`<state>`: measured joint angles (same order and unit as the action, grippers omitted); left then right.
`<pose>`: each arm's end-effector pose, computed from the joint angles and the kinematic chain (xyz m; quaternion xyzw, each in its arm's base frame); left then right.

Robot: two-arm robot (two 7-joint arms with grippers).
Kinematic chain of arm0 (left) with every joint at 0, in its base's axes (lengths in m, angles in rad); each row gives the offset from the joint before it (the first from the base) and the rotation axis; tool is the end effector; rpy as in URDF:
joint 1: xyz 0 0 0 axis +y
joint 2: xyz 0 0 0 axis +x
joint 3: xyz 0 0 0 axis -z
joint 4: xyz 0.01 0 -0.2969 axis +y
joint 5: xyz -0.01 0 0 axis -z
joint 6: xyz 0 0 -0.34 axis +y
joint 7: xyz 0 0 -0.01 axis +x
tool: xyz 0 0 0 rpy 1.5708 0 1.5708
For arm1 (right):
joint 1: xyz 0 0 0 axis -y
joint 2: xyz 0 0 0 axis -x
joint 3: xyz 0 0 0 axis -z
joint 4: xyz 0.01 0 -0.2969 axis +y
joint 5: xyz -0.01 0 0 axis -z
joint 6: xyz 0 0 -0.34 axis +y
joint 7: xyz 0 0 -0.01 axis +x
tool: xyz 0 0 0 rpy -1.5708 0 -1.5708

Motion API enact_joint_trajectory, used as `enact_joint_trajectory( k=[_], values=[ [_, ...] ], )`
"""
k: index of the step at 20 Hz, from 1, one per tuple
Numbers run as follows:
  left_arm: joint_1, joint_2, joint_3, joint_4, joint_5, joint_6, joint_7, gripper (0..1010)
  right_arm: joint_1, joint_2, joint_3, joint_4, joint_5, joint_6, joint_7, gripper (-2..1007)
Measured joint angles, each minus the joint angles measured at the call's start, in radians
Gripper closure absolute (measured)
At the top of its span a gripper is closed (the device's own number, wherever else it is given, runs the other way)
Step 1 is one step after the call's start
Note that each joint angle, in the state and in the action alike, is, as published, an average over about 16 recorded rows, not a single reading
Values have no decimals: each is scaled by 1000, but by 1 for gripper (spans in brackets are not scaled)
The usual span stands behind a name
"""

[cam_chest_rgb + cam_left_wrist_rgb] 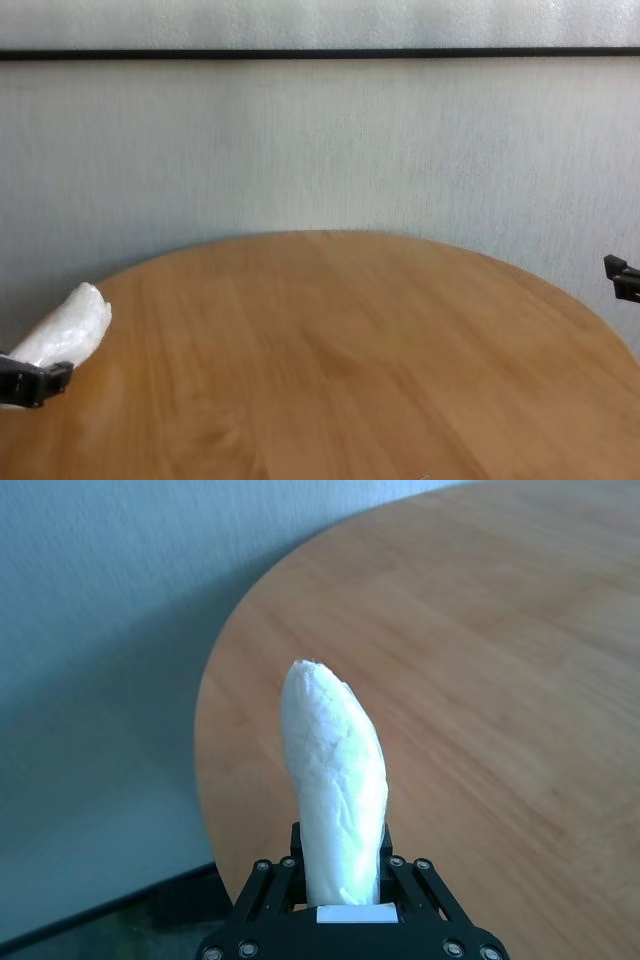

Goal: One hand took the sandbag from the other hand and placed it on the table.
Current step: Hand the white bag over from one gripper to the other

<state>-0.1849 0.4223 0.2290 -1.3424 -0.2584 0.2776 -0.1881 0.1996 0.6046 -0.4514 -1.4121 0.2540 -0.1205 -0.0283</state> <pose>0.4038 0.0866 -0.3181 0.2037 0.0780 0.5862 0.7803 0.3887 -0.0783 -0.3138 -0.1414 -0.1325 -0.5799 0.7913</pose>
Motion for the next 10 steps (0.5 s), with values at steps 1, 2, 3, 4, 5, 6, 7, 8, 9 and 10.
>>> enact_joint_trajectory(
  k=[1,2,3,4,5,6,7,8,9,10],
  values=[
    [4,2,-2,-6,1,-7,-5,650,0,0,0,0,0,0,0,4],
    [9,3,-5,-13,3,-14,-10,650,0,0,0,0,0,0,0,4],
    [13,5,-7,-19,4,-21,-16,650,0,0,0,0,0,0,0,4],
    [17,6,-8,-26,5,-28,-22,650,0,0,0,0,0,0,0,4],
    [20,7,-10,-34,6,-35,-29,650,0,0,0,0,0,0,0,4],
    [24,8,-11,-41,7,-42,-35,650,0,0,0,0,0,0,0,5],
    [27,9,-11,-49,8,-48,-42,650,0,0,0,0,0,0,0,5],
    [30,9,-12,-56,9,-54,-49,650,0,0,0,0,0,0,0,4],
    [32,10,-12,-63,10,-59,-56,650,0,0,0,0,0,0,0,4],
    [34,9,-12,-70,11,-64,-63,650,0,0,0,0,0,0,0,4]
  ],
)
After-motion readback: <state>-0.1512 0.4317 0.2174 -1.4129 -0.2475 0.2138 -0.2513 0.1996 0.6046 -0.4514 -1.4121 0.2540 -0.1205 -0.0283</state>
